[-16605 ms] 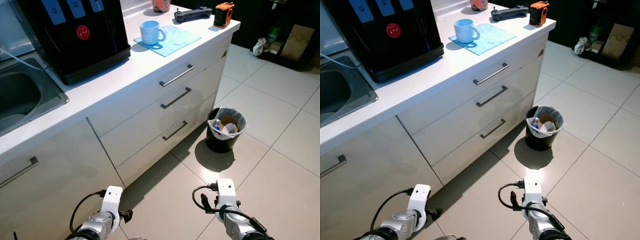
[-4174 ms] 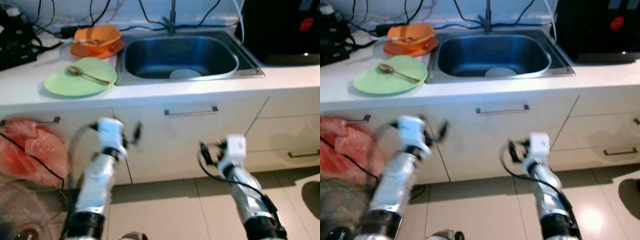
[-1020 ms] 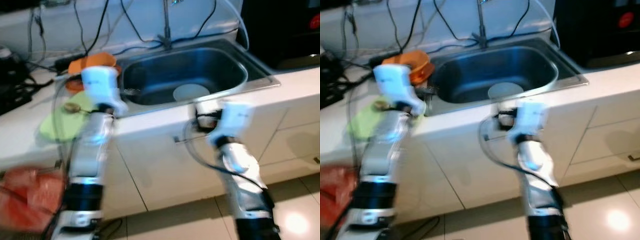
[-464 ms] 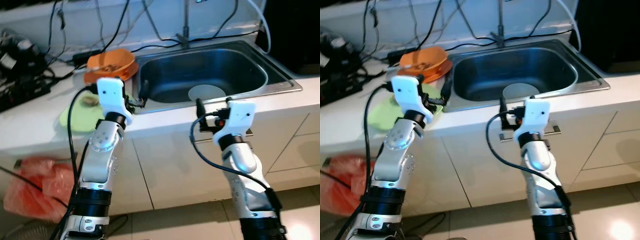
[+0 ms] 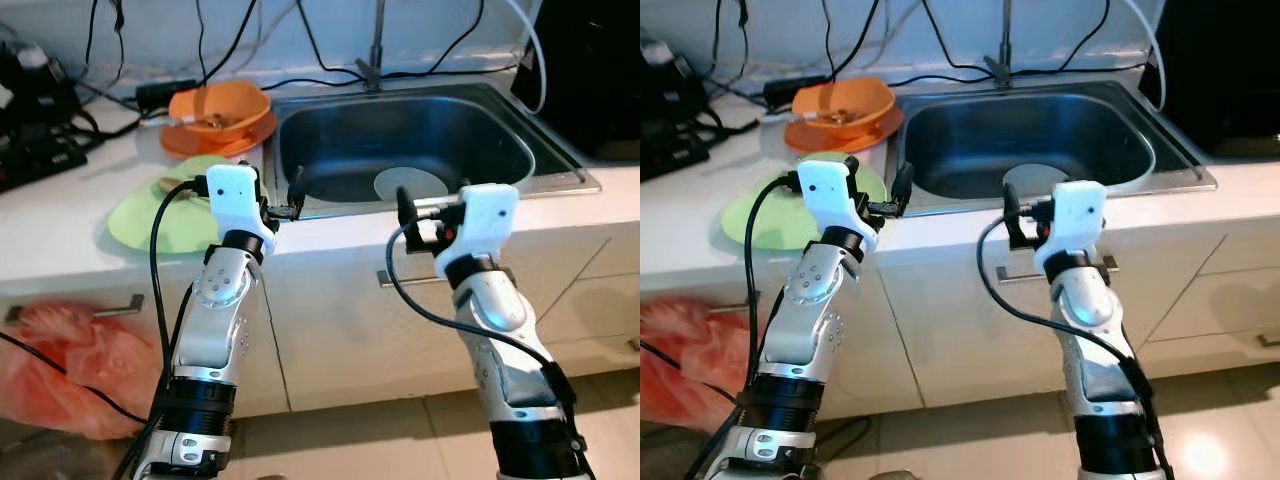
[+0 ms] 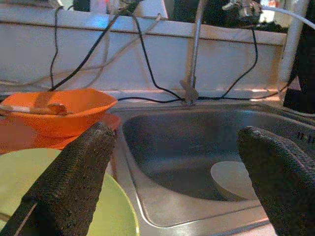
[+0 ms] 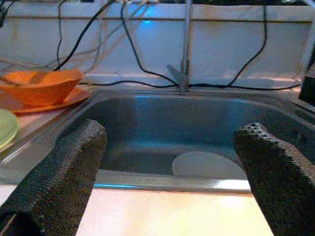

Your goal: Kitchen organization

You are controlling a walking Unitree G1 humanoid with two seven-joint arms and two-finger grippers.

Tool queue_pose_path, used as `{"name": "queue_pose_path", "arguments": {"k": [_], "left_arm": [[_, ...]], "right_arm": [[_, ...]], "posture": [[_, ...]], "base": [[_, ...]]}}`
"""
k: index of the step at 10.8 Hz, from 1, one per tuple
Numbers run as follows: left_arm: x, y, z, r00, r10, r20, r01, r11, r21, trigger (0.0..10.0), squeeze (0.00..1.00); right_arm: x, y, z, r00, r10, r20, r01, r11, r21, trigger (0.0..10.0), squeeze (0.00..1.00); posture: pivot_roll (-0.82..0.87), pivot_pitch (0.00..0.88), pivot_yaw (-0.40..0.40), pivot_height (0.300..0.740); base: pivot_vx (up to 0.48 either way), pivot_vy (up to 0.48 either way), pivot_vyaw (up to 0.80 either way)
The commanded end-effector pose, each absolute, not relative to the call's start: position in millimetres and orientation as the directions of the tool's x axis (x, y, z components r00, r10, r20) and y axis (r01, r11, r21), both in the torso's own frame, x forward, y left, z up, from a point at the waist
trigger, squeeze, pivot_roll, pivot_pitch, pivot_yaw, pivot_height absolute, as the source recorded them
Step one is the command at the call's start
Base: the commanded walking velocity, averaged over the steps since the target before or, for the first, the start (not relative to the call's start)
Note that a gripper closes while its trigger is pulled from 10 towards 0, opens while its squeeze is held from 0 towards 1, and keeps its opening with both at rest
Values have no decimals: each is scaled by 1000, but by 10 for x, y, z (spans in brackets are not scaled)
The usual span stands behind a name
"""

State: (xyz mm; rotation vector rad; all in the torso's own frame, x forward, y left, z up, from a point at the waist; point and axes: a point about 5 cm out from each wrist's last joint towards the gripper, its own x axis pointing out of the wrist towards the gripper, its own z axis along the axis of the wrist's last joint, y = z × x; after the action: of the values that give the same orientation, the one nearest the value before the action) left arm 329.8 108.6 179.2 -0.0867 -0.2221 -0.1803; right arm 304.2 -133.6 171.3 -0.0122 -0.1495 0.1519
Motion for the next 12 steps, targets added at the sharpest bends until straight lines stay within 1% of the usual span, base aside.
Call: {"name": "queue_pose_path", "arguments": {"k": [1, 2, 5, 7, 9, 11, 12], "left_arm": [[3319, 1061, 1816, 958, -159, 239, 179, 982, -64, 10000, 0], [3319, 1005, 1801, 957, -157, 243, 180, 981, -74, 10000, 0], [3315, 912, 1757, 958, -143, 247, 176, 977, -117, 10000, 0], [3334, 981, 1762, 961, -121, 249, 153, 981, -117, 10000, 0], [3319, 960, 1723, 962, -135, 237, 165, 980, -112, 10000, 0], [3363, 1040, 1793, 956, -131, 262, 155, 985, -70, 10000, 0], [3371, 1044, 1811, 953, -140, 267, 160, 986, -56, 10000, 0]], "right_arm": [[3079, -1325, 1715, 979, 154, 136, -149, 988, -45, 10000, 0], [3095, -1341, 1717, 981, 146, 126, -141, 989, -52, 10000, 0], [3078, -1379, 1691, 979, 163, 120, -155, 985, -80, 10000, 0], [3106, -1356, 1682, 980, 152, 127, -144, 987, -69, 10000, 0], [3128, -1341, 1690, 978, 157, 137, -149, 986, -71, 10000, 0], [3175, -1342, 1734, 973, 147, 179, -135, 988, -76, 10000, 0], [3195, -1330, 1746, 972, 142, 187, -131, 989, -74, 10000, 0]], "posture": [[71, 0, 11, 740], [46, 0, -12, 740], [42, 0, -22, 740], [53, 0, -11, 740], [62, 0, 4, 740], [77, 0, 27, 740], [83, 0, 39, 740]], "base": [[0, 0, 0], [0, 0, 0], [0, 0, 0], [0, 0, 0], [0, 0, 0], [0, 0, 0], [0, 0, 800]]}}
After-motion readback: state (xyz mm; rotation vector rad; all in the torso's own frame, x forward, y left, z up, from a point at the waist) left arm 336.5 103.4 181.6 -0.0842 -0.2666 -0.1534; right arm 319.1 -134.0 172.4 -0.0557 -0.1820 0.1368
